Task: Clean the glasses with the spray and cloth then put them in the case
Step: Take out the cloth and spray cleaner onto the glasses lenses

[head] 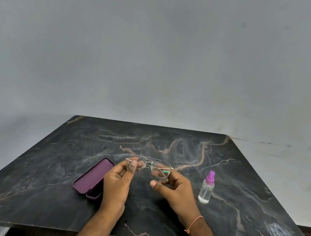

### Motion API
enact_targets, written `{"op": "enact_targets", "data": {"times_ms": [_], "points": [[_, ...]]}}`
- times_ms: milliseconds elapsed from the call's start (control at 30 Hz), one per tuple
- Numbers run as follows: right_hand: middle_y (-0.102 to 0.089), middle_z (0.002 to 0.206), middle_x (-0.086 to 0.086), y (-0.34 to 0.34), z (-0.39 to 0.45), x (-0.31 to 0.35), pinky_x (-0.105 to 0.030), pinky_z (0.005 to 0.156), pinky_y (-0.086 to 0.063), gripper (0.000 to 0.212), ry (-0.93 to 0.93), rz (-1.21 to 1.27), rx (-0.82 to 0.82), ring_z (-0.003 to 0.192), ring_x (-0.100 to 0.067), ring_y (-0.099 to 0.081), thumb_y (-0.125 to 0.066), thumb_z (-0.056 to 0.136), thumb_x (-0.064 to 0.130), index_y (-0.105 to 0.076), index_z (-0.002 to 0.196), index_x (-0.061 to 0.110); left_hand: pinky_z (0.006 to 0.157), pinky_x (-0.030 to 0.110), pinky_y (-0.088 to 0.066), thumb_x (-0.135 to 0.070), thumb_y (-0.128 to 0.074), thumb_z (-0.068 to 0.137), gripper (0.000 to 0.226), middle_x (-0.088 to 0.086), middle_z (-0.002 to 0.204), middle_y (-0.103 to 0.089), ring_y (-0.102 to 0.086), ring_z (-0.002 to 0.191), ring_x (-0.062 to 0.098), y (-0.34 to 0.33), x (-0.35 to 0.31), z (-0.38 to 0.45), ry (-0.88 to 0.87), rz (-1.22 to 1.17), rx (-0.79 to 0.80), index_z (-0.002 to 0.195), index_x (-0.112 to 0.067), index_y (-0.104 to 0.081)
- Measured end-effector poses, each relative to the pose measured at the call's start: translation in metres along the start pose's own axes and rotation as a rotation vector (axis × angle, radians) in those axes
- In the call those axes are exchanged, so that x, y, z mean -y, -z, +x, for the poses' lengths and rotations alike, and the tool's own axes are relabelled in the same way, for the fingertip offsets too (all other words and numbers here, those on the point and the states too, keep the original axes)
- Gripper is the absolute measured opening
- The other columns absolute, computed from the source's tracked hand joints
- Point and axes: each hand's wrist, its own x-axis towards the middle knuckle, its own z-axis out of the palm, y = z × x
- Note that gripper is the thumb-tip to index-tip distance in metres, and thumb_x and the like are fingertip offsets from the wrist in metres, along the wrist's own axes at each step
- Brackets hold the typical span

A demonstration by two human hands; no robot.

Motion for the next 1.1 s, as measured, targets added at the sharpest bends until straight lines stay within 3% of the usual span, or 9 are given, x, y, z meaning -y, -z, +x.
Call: {"op": "enact_targets", "data": {"times_ms": [133,200,267,367,567,667,800,967,1100], "points": [[-0.084,0.109,-0.001,-0.009,0.003,-0.001,-0.036,0.103,-0.059,0.019,0.080,-0.032,-0.037,0.109,-0.017,-0.078,-0.084,0.092,0.012,-0.084,0.111,0.014,0.077,0.009,-0.057,-0.012,-0.070,0.103,0.015,-0.004,0.097,-0.087,-0.079,0.090,-0.003,-0.009,-0.001,-0.006,0.007,-0.007,0.043,0.099,-0.017,-0.083],[-0.083,0.097,0.006,-0.011,0.004,0.000,-0.027,0.088,-0.060,0.011,0.129,-0.061,-0.043,0.096,-0.011,-0.078,-0.081,0.095,0.016,-0.085,0.106,0.017,0.083,0.015,-0.059,-0.014,-0.072,0.101,0.014,0.002,0.098,-0.087,-0.082,0.095,0.005,-0.010,0.000,-0.007,0.011,-0.003,0.074,0.097,-0.018,-0.084],[-0.077,0.080,0.012,-0.011,0.004,-0.001,-0.021,0.073,-0.052,0.004,0.148,-0.070,-0.073,0.078,-0.003,-0.071,-0.080,0.095,0.020,-0.084,0.096,0.020,0.097,0.030,-0.060,-0.022,-0.074,0.097,0.013,0.006,0.103,-0.087,-0.082,0.107,0.018,-0.009,0.004,-0.008,0.023,-0.010,0.099,0.099,-0.017,-0.086],[-0.077,0.079,0.013,-0.010,0.004,-0.005,-0.019,0.073,-0.052,0.004,0.178,-0.101,-0.111,0.078,-0.004,-0.072,-0.081,0.094,0.022,-0.085,0.093,0.023,0.105,0.042,-0.058,-0.028,-0.075,0.094,0.022,0.008,0.108,-0.086,-0.080,0.114,0.025,-0.007,0.007,-0.009,0.021,0.001,0.117,0.106,-0.013,-0.086],[-0.084,0.096,0.006,-0.010,0.005,-0.015,-0.047,0.086,-0.065,0.009,0.187,-0.191,-0.239,0.093,-0.018,-0.079,-0.085,0.091,0.021,-0.087,0.099,0.024,0.096,0.017,-0.060,-0.011,-0.070,0.101,0.013,0.004,0.105,-0.087,-0.081,0.107,0.011,-0.006,0.005,-0.009,-0.026,-0.036,0.104,0.105,-0.010,-0.083],[-0.083,0.094,0.011,-0.009,0.005,-0.017,-0.043,0.087,-0.064,0.012,0.162,-0.222,-0.312,0.089,-0.014,-0.078,-0.086,0.090,0.025,-0.086,0.098,0.033,0.099,0.018,-0.060,-0.010,-0.068,0.102,0.013,0.003,0.103,-0.087,-0.081,0.106,0.010,-0.005,0.002,-0.009,-0.029,-0.085,0.074,0.103,-0.012,-0.081],[-0.077,0.076,0.011,-0.006,0.003,-0.020,-0.046,0.072,-0.064,0.010,0.140,-0.385,-0.418,0.066,-0.015,-0.073,-0.081,0.094,0.039,-0.083,0.104,0.038,0.103,0.029,-0.057,-0.015,-0.069,0.102,0.012,-0.001,0.103,-0.087,-0.080,0.107,0.006,0.002,0.002,-0.006,-0.025,-0.115,-0.014,0.102,-0.016,-0.082],[-0.074,0.075,0.022,-0.008,-0.001,-0.012,-0.037,0.069,-0.062,0.006,0.174,-0.514,-0.524,0.070,-0.005,-0.071,-0.075,0.098,0.041,-0.079,0.102,0.039,0.101,0.031,-0.056,-0.015,-0.067,0.104,0.014,-0.009,0.100,-0.087,-0.078,0.097,-0.003,0.008,0.000,-0.004,-0.013,-0.140,-0.072,0.110,-0.012,-0.079],[-0.071,0.071,0.025,-0.012,-0.005,-0.007,-0.032,0.067,-0.060,0.006,0.197,-0.597,-0.545,0.075,-0.001,-0.069,-0.074,0.099,0.039,-0.077,0.103,0.040,0.090,0.022,-0.062,-0.013,-0.067,0.105,0.017,-0.010,0.098,-0.087,-0.079,0.092,-0.005,0.010,0.003,-0.001,-0.019,-0.134,-0.081,0.116,-0.006,-0.077]]}}
